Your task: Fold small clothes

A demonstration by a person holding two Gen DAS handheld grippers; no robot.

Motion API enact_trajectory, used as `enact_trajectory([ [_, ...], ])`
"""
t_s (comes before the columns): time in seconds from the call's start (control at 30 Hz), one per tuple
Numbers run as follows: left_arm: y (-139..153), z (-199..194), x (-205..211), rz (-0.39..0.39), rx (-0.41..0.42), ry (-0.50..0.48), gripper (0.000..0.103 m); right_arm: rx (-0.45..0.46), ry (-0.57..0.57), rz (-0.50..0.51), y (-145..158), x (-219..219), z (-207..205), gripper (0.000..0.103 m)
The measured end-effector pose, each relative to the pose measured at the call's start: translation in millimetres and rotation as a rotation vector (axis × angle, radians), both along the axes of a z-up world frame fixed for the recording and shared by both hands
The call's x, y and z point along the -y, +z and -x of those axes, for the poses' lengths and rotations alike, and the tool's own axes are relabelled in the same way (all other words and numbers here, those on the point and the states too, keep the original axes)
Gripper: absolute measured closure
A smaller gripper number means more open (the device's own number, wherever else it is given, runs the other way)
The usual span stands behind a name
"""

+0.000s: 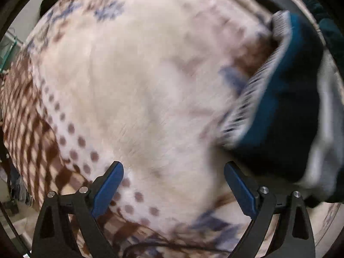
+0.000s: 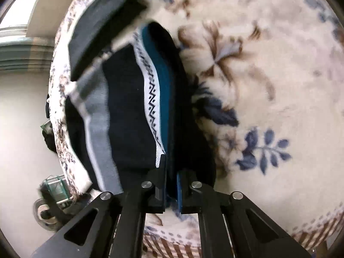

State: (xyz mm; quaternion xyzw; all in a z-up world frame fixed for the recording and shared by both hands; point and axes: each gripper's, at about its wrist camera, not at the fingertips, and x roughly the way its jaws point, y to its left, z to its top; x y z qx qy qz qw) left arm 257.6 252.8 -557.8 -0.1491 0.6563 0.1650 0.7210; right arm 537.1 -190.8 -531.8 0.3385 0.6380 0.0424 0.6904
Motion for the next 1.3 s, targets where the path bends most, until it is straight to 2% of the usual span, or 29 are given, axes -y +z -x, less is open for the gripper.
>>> enact_trajectory([
  [0.03,-8,1,-4,0.012,-0.009,0.01,0.007,0.003,-0.021,-0.008,7,2,4,0.096],
  [0.07,-15,0,-8,0.032,-0.001,0.018,0.0,-0.001,-0.041,-0.015,12,5,7,0.096],
  [0.1,-20,-2,-9,0.048,0.006,0.014,0.0,-0.017,-0.055,-0.022,11,13,12,0.096],
  [0.23,-35,-8,-13,0.041,-0.005,0.012,0.0,-0.124,-0.036,0.01,-21,21,9,0.095],
  [0.33,-36,-4,-5,0.027,0.023,0.021,0.0,-0.203,0.016,0.004,-41,20,-1,0.079],
  [0.4,-35,-3,-5,0.035,-0.002,0.027,0.0,-0.146,-0.026,-0.011,-29,30,-6,0.074],
  [0.47,-26,-2,-7,0.034,-0.003,0.049,0.0,-0.08,-0.056,-0.013,-17,38,-15,0.048],
  [0.5,-18,-3,-8,0.027,0.017,0.056,0.0,-0.04,-0.067,-0.016,-12,41,-25,0.042],
  [0.53,-10,-3,-9,0.022,0.037,0.057,0.0,-0.008,-0.08,-0.012,-9,44,-36,0.038],
  [0.6,8,-8,-8,-0.011,0.072,0.048,0.0,0.042,-0.073,-0.003,-11,45,-66,0.038],
  [0.7,36,-24,0,-0.06,0.13,0.025,0.0,0.045,-0.034,0.033,-34,39,-106,0.038],
  [0.73,46,-30,2,-0.072,0.162,0.02,0.0,0.043,-0.026,0.012,-40,35,-119,0.044],
  [0.77,54,-34,3,-0.089,0.181,0.02,0.0,0.059,-0.02,-0.008,-42,33,-123,0.085],
  [0.8,64,-41,6,-0.123,0.195,0.02,0.0,0.077,-0.001,0.021,-39,29,-127,0.098],
  [0.87,80,-59,11,-0.152,0.236,0.019,0.0,0.168,0.029,0.13,-15,22,-126,0.099],
  [0.9,87,-72,15,-0.137,0.267,0.019,0.0,0.2,0.031,0.165,-3,21,-123,0.099],
  [0.97,95,-81,9,-0.098,0.298,0.011,0.0,0.266,0.014,0.187,17,22,-117,0.099],
  [1.07,85,-110,27,-0.047,0.314,-0.037,0.0,0.346,-0.012,0.235,39,26,-111,0.099],
  [1.17,72,-152,47,-0.039,0.295,-0.117,0.0,0.336,-0.034,0.241,37,28,-122,0.099],
  [1.3,39,-194,66,-0.077,0.21,-0.193,0.0,0.299,-0.046,0.263,15,26,-141,0.1],
])
